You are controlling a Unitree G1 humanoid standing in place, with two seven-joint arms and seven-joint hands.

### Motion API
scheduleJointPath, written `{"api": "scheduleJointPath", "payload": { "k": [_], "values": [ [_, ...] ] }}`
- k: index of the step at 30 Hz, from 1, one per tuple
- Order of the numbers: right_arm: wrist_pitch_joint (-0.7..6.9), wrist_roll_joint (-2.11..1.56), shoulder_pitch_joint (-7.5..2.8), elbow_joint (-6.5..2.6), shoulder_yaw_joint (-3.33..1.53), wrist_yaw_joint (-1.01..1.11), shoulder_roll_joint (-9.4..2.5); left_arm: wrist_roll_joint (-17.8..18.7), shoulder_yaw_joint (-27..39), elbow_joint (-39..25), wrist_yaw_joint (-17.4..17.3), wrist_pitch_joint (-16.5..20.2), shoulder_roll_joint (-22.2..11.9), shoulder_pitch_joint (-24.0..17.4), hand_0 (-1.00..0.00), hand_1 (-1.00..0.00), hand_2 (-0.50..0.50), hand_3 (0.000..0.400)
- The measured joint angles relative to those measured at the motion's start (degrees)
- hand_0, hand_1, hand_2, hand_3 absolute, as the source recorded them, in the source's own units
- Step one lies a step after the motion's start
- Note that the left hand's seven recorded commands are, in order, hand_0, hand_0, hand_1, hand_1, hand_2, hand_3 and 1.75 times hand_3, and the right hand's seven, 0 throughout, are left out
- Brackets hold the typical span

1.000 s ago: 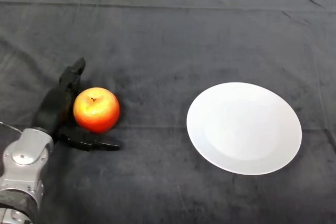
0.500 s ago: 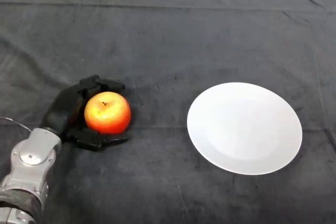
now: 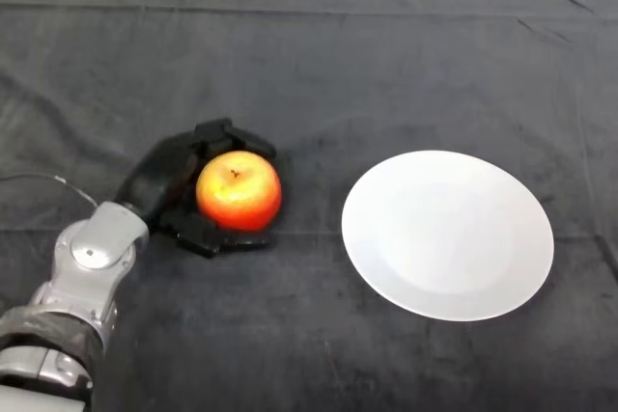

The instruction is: Move the apple to the plate

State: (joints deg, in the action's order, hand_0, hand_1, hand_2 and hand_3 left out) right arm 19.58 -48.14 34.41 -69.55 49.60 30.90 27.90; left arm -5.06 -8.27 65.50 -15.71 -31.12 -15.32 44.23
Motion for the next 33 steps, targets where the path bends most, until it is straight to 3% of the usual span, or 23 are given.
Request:
{"api": "scheduleJointPath", "payload": {
  "k": [11, 22, 33],
  "values": [
    [0.0, 0.0, 0.0, 0.0, 0.01, 0.0, 0.0, -2.5, -2.96, 0.0, 1.04, -1.66, 4.16, 0.91, -1.0, 0.0, -0.5, 0.4],
    [0.0, 0.0, 0.0, 0.0, 0.0, 0.0, 0.0, -4.19, -9.2, 0.0, 1.81, -2.33, 6.4, 4.01, -1.0, -0.02, -0.49, 0.4],
    [0.0, 0.0, 0.0, 0.0, 0.01, 0.0, 0.0, -4.95, -14.55, 0.0, 1.93, -2.94, 8.42, 4.15, -1.0, -0.04, -0.48, 0.4]
  ]
}}
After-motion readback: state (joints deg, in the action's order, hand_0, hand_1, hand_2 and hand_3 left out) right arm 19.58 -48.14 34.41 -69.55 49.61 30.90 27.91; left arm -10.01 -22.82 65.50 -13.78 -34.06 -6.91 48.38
